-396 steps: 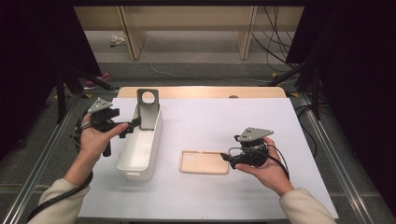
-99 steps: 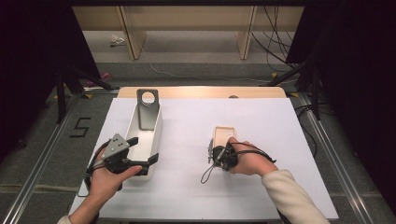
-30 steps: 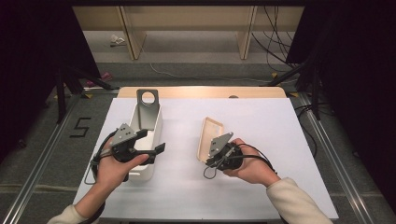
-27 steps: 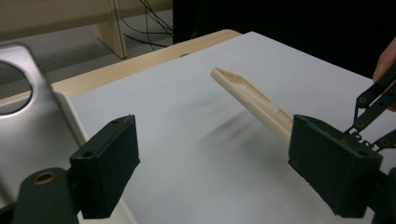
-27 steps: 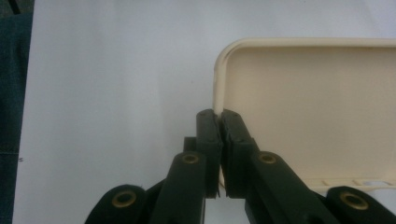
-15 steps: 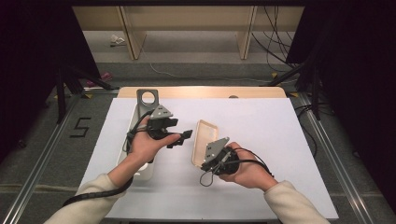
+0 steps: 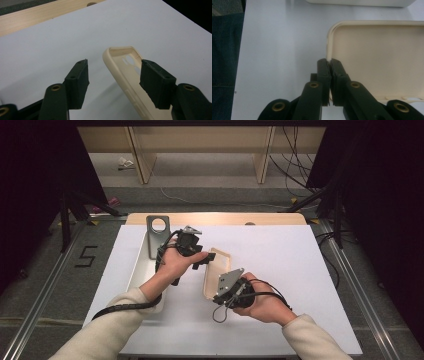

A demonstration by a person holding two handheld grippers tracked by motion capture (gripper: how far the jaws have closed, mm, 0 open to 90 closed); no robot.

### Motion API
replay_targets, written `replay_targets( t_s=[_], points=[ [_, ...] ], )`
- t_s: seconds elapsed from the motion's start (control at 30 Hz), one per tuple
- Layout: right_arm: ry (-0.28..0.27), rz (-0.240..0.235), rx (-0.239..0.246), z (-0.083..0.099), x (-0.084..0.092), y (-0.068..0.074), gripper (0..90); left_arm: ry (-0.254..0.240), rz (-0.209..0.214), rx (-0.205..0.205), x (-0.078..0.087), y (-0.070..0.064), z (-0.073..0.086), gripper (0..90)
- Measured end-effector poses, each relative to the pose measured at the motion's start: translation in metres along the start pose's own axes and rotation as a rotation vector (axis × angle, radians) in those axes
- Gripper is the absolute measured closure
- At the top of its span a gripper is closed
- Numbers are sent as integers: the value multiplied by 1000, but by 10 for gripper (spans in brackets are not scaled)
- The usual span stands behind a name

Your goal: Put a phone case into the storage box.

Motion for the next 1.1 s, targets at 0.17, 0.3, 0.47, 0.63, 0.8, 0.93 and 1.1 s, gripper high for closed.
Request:
replay_targets(
  t_s=[0.17,0.3,0.47,0.63,0.8,0.93,1.1],
  points=[
    [-4,1,6,-2,1,1,875,30,7,42,-7,4,3,470],
    [-5,3,13,-3,1,1,875,48,13,62,-9,4,6,518],
    [-2,1,20,-3,0,2,874,57,38,84,-11,1,9,642],
    [8,-3,23,-2,-2,3,876,27,70,132,-8,-5,6,697],
    [16,-3,29,-3,-6,5,878,-10,106,167,-2,-14,2,758],
    [33,-4,25,-1,-10,5,877,-53,139,188,3,-25,-1,810],
    [14,32,-3,1,-11,1,719,-115,111,112,9,-32,-5,821]
  ],
)
Point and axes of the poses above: each handheld gripper's, and its own axes: x roughly backward along the jaws, z roughly out of its underside, y roughly to its left, the point moved 7 cm from there along -x, roughly forward along the jaws, and after that the axes turned 4 degrees about x, right-handed, at the moved point
